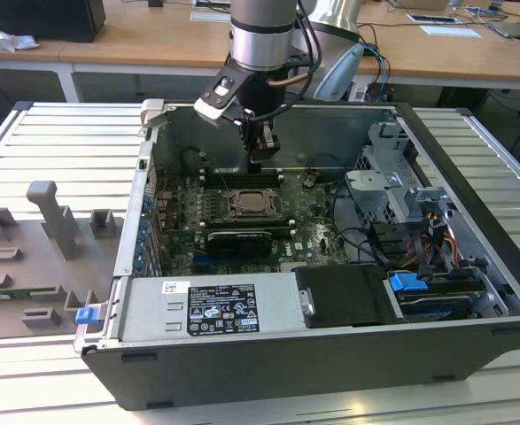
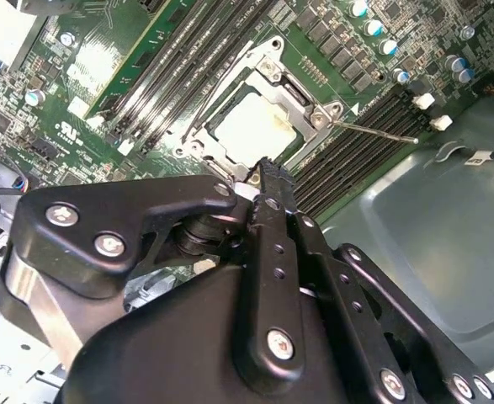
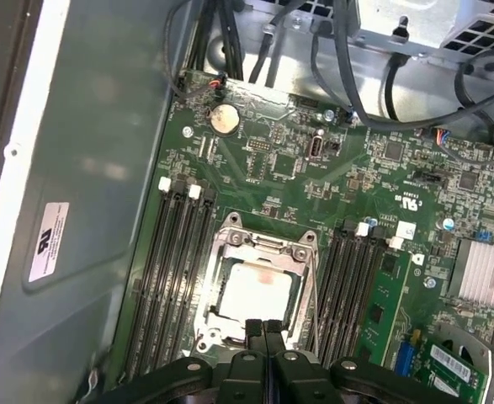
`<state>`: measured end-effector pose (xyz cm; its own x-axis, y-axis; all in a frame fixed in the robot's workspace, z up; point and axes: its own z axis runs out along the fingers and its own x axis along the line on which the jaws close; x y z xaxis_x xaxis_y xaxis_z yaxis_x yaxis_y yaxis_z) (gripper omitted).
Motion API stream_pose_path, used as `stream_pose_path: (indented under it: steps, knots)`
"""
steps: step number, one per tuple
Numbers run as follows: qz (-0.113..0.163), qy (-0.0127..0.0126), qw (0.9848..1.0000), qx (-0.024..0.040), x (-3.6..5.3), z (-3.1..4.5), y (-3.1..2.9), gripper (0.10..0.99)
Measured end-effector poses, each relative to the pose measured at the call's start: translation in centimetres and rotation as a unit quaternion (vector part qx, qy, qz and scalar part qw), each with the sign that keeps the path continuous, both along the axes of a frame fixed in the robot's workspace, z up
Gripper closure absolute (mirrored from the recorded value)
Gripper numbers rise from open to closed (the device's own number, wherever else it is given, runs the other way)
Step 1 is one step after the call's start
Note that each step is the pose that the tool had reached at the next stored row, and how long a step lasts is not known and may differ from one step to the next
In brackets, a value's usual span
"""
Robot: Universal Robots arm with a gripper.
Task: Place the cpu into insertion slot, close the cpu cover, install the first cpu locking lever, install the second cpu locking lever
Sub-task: 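Install the first cpu locking lever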
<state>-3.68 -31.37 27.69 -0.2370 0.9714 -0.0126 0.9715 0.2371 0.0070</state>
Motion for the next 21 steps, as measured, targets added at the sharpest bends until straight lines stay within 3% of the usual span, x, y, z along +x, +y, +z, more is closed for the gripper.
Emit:
stream_pose_path:
  steps: [11,15,17,18,21]
  knots:
    - [0.031,0.0,0.9995,0.0,0.0,0.0,0.0,0.98]
    - [0.053,0.0,0.9986,0.0,0.0,0.0,0.0,0.98]
    - [0.074,0.0,0.9973,0.0,0.0,0.0,0.0,0.98]
    - [0.101,0.0,0.9949,0.0,0.0,0.0,0.0,0.98]
    - [0.131,0.0,0.9914,0.0,0.0,0.0,0.0,0.98]
